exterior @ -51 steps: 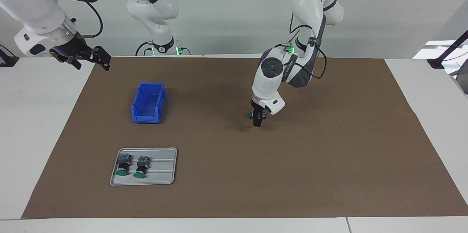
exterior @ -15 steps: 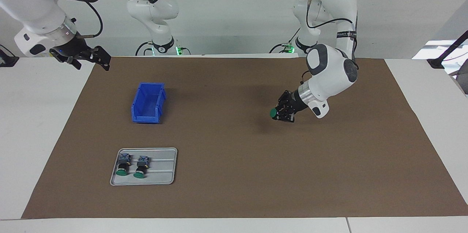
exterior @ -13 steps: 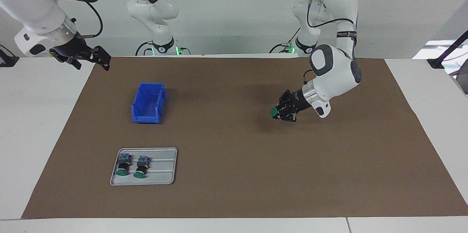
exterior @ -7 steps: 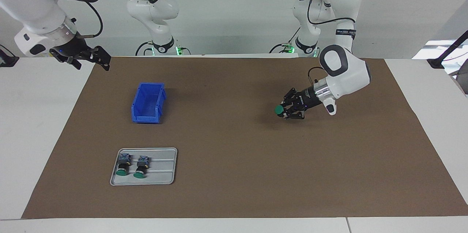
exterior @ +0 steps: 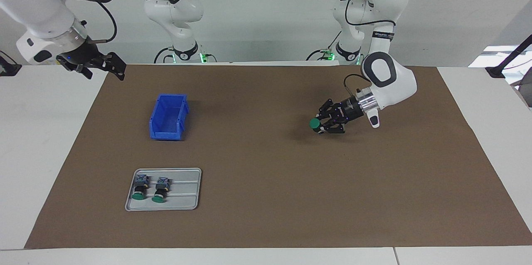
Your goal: Place and press button with both arms
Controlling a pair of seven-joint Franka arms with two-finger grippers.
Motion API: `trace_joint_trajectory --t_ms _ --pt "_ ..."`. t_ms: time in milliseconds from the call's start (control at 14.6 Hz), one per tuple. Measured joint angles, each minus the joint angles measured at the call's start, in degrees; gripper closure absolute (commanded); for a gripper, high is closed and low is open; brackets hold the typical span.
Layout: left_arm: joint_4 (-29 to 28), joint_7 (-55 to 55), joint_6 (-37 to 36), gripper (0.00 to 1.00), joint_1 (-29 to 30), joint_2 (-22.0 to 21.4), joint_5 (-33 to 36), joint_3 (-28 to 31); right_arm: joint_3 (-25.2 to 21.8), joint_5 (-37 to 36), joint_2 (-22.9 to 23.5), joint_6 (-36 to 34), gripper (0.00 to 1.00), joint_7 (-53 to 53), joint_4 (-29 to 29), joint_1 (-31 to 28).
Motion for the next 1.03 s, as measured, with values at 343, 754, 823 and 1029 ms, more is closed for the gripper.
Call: trace_joint_trajectory --t_ms 343,754,823,1029 --pt "-0.9 5.3 0.0 0.88 -0.4 2.8 -7.6 -0.1 0.0 0.0 0.0 0.0 0.01 0.0 0.0 0.0" --pt "-2.2 10.8 -0.1 0.88 -1.2 4.8 -13.9 -0.6 0.0 0.0 0.0 0.0 0.01 0.0 0.0 0.0" --pt "-2.5 11.8 -0.1 0.88 -1.3 4.8 -14.9 -0.6 0.0 0.0 0.0 0.0 0.01 0.0 0.0 0.0" --pt "-3.0 12.6 -0.2 0.9 -1.4 4.8 -16.3 -0.7 0.0 0.0 0.0 0.0 0.01 0.0 0.0 0.0"
